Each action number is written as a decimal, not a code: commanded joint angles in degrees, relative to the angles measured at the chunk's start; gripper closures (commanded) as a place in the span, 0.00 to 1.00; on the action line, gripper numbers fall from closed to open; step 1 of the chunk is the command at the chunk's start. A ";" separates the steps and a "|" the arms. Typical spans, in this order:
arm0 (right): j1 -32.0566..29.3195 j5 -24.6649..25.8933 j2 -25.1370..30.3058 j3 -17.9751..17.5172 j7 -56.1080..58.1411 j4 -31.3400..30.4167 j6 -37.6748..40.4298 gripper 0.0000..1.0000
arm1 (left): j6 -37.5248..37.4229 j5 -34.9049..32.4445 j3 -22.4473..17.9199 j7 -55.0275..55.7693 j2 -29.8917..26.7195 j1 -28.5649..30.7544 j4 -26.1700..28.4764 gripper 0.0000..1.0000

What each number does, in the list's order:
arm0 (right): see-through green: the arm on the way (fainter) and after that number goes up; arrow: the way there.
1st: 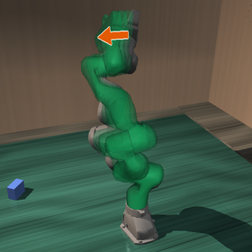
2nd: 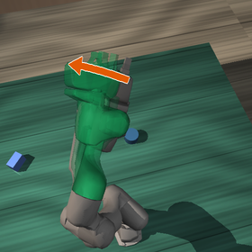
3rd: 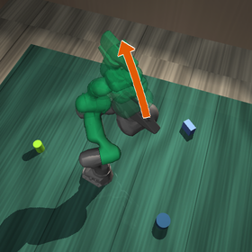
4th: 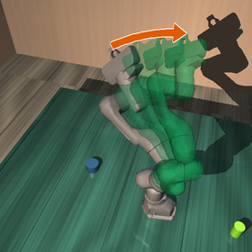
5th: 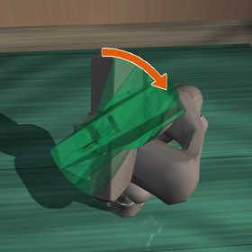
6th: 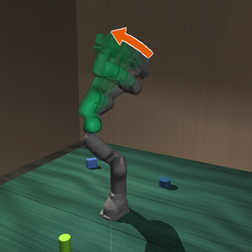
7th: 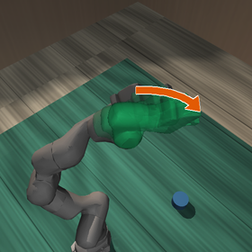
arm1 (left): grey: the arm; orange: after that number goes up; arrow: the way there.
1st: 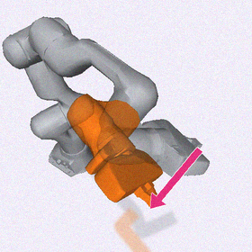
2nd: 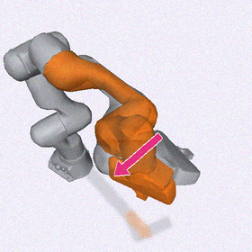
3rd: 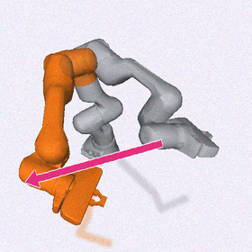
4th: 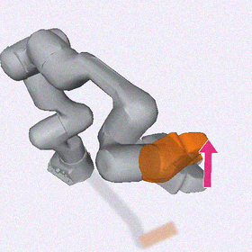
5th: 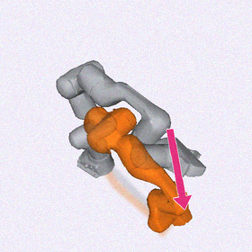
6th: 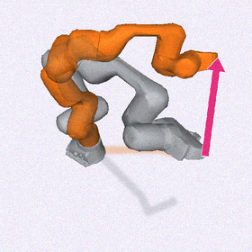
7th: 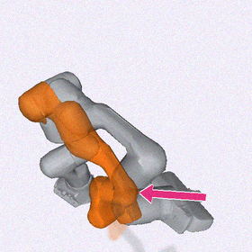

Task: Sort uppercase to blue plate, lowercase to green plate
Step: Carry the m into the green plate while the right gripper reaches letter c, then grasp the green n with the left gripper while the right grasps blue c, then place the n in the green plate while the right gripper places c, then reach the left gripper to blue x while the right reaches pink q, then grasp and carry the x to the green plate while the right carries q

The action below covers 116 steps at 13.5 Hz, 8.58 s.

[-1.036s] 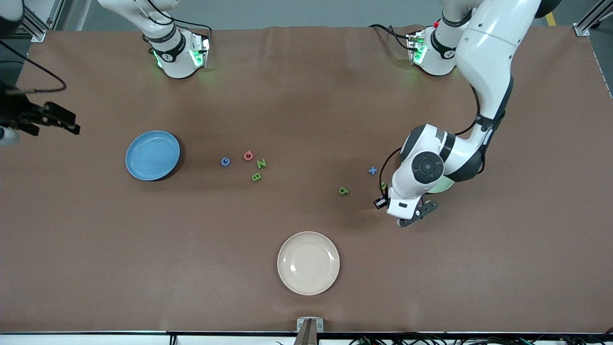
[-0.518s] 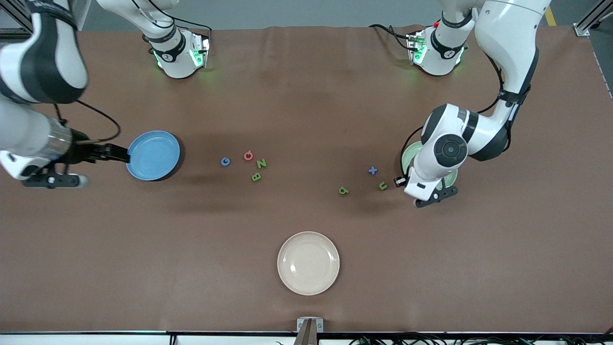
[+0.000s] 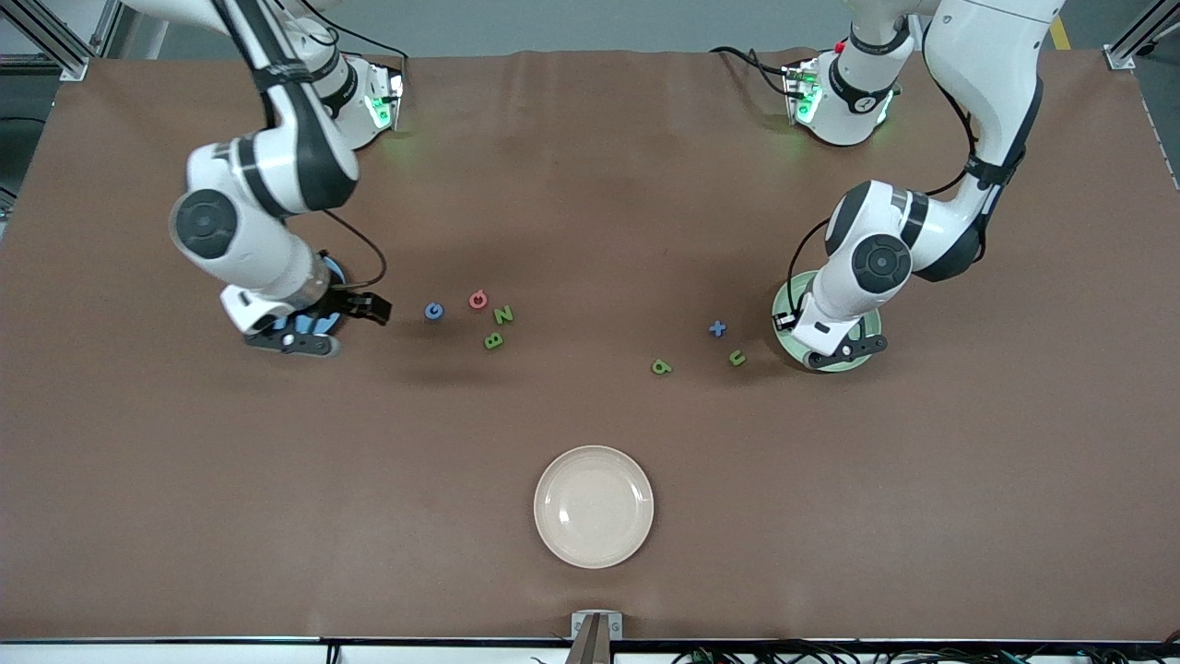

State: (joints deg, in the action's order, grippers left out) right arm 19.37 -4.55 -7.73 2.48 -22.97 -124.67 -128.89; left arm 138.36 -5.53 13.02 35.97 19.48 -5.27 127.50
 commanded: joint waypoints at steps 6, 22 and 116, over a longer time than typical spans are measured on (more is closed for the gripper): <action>4.70 -0.46 -3.42 0.50 -4.62 -10.76 -18.92 0.04 | 2.18 -0.98 0.69 -3.80 -2.52 1.85 4.34 0.56; 9.45 -0.46 -12.92 0.50 -9.89 -10.94 -26.15 0.22 | 0.42 -0.62 4.21 27.40 11.45 -4.22 -18.34 0.01; 19.83 -0.63 -14.33 0.59 -31.08 -8.83 -25.98 0.70 | 7.45 -19.16 23.10 50.60 15.94 11.78 -7.62 0.35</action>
State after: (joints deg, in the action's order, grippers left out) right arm 38.72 -4.71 -21.68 2.62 -53.60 -133.21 -154.68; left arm 145.43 -22.94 36.93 85.02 34.87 7.39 120.70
